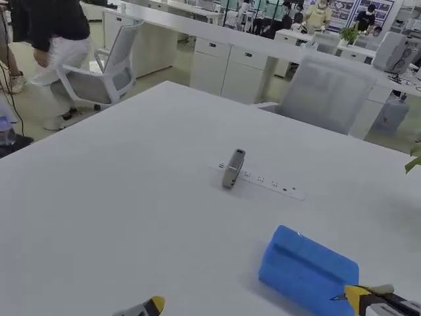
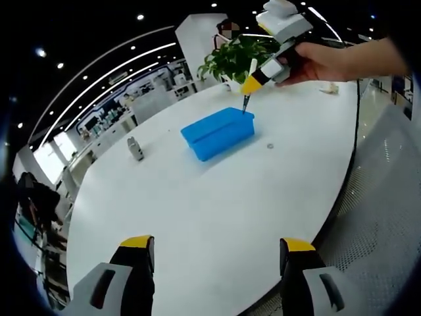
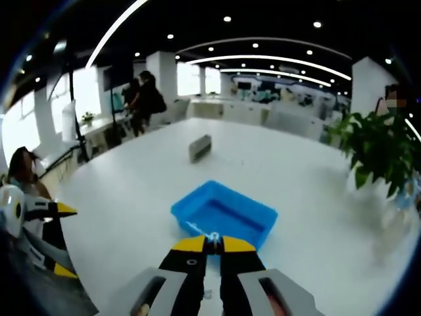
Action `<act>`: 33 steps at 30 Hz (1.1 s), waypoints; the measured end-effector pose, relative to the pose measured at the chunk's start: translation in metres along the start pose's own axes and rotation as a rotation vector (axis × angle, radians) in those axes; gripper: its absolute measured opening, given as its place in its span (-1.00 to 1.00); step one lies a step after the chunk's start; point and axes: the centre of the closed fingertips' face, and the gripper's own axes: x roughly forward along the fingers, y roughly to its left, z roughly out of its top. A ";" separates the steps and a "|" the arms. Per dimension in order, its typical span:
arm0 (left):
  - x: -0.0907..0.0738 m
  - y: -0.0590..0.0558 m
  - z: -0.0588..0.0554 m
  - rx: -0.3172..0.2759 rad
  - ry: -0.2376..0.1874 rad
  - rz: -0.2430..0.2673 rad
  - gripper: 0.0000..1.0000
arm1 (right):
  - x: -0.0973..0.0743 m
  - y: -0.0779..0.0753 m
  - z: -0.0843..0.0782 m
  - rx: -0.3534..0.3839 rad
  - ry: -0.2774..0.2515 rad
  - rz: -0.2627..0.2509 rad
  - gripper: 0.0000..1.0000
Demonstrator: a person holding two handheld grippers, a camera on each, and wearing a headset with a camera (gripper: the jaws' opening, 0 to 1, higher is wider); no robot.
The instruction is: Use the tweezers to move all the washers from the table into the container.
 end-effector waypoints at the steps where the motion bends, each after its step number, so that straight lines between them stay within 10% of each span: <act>1: 0.000 0.000 0.000 0.000 0.001 -0.001 0.58 | 0.000 0.002 -0.004 0.005 0.006 0.002 -0.94; 17: 0.001 -0.001 -0.003 0.004 0.015 -0.004 0.57 | 0.000 0.015 -0.066 0.037 0.139 0.014 -0.93; 33: 0.001 -0.001 -0.003 0.007 0.023 0.000 0.56 | 0.010 0.003 -0.074 0.026 0.162 -0.026 -0.93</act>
